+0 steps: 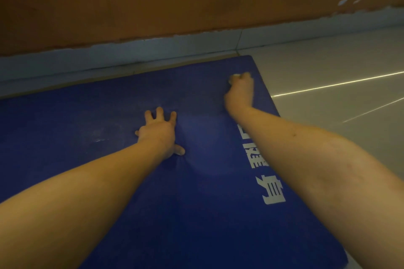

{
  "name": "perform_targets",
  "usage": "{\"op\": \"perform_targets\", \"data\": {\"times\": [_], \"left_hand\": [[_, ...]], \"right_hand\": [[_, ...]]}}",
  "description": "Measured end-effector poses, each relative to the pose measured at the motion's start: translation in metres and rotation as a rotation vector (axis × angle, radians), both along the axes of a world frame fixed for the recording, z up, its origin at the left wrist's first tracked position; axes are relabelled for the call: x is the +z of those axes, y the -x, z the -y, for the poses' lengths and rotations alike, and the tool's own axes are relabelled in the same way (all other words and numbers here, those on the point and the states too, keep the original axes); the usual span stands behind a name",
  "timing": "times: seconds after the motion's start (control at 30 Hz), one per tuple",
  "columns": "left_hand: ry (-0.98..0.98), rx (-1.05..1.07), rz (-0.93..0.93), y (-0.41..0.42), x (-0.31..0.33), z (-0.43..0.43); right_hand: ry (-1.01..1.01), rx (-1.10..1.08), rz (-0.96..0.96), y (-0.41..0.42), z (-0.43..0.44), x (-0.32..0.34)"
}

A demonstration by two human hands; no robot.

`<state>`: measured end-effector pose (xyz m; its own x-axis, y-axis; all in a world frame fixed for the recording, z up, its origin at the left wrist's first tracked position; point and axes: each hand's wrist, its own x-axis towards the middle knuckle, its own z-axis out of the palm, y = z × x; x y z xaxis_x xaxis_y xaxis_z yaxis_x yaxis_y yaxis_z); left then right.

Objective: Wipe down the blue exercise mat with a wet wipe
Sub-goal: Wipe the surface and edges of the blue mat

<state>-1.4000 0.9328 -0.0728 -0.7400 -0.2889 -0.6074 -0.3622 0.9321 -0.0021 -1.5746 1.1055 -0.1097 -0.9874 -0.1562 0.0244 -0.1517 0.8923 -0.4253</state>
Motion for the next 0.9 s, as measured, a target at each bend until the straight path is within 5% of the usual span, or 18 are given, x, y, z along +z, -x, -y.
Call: {"op": "perform_targets", "data": {"times": [0.27,0.63,0.9], "left_hand": [[-0.008,0.034,-0.007,0.001,0.0,-0.001],[-0.026,0.013,-0.009,0.0,0.002,-0.002],[-0.004,0.04,-0.002,0.001,-0.002,-0.003]], "right_hand": [[0.005,0.604,0.018,-0.1,0.052,-0.007],[-0.007,-0.034,-0.027,-0.01,-0.048,-0.006],[0.081,0.454,-0.014,-0.126,0.036,-0.009]]}}
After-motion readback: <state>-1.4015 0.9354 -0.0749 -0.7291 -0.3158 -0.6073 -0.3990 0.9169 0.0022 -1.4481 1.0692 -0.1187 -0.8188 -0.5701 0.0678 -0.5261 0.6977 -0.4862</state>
